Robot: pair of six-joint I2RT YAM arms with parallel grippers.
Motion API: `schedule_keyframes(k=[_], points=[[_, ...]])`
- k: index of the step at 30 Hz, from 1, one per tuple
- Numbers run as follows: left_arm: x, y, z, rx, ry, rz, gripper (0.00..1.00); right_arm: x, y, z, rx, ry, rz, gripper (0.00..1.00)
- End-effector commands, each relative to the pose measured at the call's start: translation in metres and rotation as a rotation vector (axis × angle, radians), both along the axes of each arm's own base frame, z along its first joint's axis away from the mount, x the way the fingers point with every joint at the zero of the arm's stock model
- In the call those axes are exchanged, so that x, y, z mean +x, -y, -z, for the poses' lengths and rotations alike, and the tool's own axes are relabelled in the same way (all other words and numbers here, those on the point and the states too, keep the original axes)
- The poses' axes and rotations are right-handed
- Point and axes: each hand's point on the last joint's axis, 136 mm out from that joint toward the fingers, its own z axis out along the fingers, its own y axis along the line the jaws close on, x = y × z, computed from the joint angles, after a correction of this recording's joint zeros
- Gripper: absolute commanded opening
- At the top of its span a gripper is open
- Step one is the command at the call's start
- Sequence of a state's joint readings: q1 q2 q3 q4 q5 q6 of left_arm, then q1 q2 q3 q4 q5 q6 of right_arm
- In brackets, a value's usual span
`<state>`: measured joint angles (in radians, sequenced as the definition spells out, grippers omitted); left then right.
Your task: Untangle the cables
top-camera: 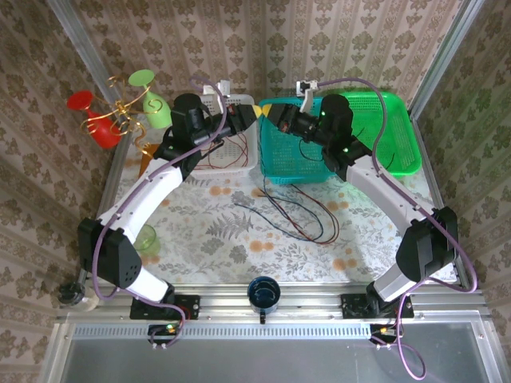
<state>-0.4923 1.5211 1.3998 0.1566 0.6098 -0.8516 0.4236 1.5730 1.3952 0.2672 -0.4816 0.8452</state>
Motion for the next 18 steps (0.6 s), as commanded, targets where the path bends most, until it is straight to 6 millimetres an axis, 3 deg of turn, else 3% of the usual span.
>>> schedule_keyframes(k=[1, 4, 8, 9, 18], points=[[-0.006, 0.002, -0.002, 0.006, 0.019, 0.018, 0.0, -0.007, 0.006, -0.023, 0.013, 0.068, 0.027, 0.0], [-0.008, -0.004, -0.014, 0.021, 0.044, -0.002, 0.0, -0.014, 0.02, -0.031, -0.024, 0.11, 0.093, 0.0], [-0.015, -0.013, -0.046, 0.057, 0.133, -0.032, 0.0, -0.024, 0.041, -0.043, -0.101, 0.177, 0.189, 0.0], [-0.016, -0.015, -0.055, 0.064, 0.157, -0.039, 0.0, -0.032, 0.05, -0.058, -0.103, 0.213, 0.22, 0.0], [-0.022, -0.034, -0.116, 0.069, 0.331, -0.14, 0.0, -0.058, 0.1, -0.107, -0.163, 0.373, 0.447, 0.0]])
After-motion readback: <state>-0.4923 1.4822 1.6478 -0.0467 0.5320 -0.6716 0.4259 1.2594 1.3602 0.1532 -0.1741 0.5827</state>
